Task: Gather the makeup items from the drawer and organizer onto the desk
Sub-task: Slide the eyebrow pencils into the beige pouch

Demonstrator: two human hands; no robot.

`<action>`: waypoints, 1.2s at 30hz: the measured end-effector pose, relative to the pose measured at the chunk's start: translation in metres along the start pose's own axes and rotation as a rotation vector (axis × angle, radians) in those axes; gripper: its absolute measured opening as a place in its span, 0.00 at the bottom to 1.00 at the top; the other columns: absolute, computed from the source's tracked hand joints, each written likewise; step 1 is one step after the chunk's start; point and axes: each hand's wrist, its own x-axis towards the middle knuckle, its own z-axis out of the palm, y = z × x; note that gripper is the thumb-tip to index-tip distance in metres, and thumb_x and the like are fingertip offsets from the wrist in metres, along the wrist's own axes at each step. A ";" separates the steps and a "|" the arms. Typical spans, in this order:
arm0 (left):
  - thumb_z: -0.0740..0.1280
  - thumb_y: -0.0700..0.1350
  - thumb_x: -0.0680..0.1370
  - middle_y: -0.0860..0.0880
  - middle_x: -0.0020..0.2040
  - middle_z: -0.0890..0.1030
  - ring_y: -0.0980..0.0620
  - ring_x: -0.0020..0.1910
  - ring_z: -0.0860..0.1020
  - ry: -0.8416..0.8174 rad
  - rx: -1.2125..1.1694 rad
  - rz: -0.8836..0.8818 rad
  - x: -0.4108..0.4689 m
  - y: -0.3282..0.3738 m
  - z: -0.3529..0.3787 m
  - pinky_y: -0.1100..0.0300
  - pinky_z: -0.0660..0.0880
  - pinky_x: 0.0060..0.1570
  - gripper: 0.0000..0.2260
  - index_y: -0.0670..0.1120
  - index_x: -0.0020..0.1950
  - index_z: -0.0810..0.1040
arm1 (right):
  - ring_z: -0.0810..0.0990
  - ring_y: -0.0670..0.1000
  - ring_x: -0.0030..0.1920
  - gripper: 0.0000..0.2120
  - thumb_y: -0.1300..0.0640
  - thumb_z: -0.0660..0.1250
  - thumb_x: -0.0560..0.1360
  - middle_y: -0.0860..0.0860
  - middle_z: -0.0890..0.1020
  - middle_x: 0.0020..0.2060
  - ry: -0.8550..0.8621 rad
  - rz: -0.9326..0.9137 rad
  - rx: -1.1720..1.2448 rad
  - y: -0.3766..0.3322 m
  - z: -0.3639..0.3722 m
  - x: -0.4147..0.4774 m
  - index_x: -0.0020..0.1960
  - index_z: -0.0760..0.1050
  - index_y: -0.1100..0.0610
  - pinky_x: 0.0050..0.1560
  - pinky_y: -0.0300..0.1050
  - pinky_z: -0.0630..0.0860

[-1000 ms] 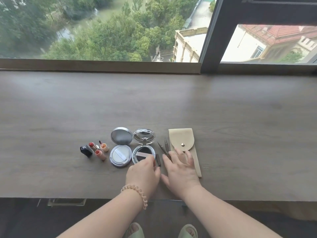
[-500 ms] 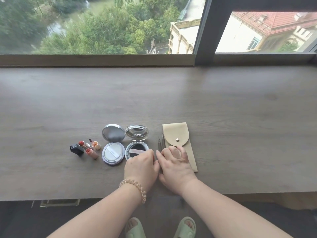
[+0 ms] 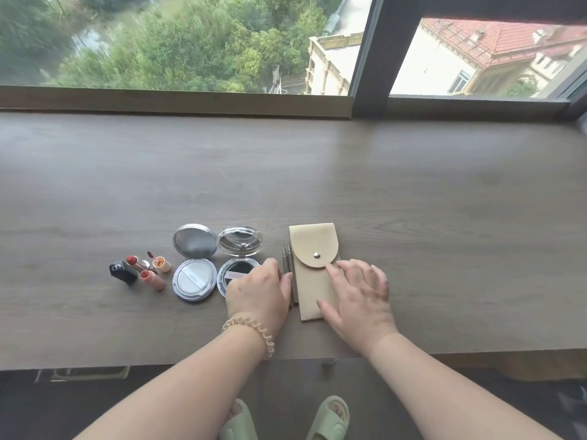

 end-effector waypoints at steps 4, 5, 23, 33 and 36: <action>0.57 0.56 0.78 0.50 0.47 0.80 0.46 0.47 0.79 -0.026 -0.004 -0.015 -0.002 -0.001 -0.005 0.56 0.67 0.43 0.11 0.49 0.48 0.70 | 0.68 0.54 0.60 0.27 0.40 0.57 0.67 0.51 0.78 0.54 0.023 0.064 0.013 0.009 0.002 -0.002 0.60 0.76 0.52 0.63 0.53 0.57; 0.57 0.55 0.78 0.50 0.47 0.80 0.46 0.48 0.79 -0.035 0.003 -0.010 -0.004 -0.001 -0.006 0.56 0.67 0.45 0.11 0.49 0.48 0.71 | 0.68 0.54 0.60 0.26 0.40 0.57 0.67 0.51 0.78 0.54 0.029 0.084 0.026 0.010 0.002 0.000 0.59 0.76 0.52 0.63 0.53 0.57; 0.61 0.49 0.74 0.50 0.40 0.80 0.45 0.42 0.78 0.078 -0.137 0.052 -0.019 -0.001 -0.008 0.52 0.70 0.44 0.07 0.48 0.45 0.76 | 0.76 0.59 0.61 0.02 0.54 0.72 0.67 0.45 0.83 0.38 0.130 -0.077 0.123 0.010 0.002 0.059 0.38 0.82 0.47 0.62 0.53 0.53; 0.61 0.49 0.75 0.51 0.46 0.77 0.49 0.50 0.75 0.068 -0.162 0.090 -0.013 0.020 -0.014 0.55 0.65 0.49 0.06 0.50 0.49 0.76 | 0.66 0.53 0.69 0.14 0.47 0.72 0.69 0.46 0.81 0.54 -0.115 -0.117 0.078 0.016 -0.009 0.067 0.54 0.80 0.47 0.66 0.54 0.46; 0.61 0.48 0.75 0.52 0.45 0.76 0.49 0.49 0.74 0.058 -0.171 0.095 -0.015 0.019 -0.013 0.55 0.65 0.50 0.06 0.50 0.49 0.76 | 0.72 0.53 0.64 0.10 0.48 0.72 0.69 0.45 0.83 0.48 -0.087 -0.099 0.096 0.013 -0.003 0.071 0.49 0.81 0.48 0.64 0.53 0.49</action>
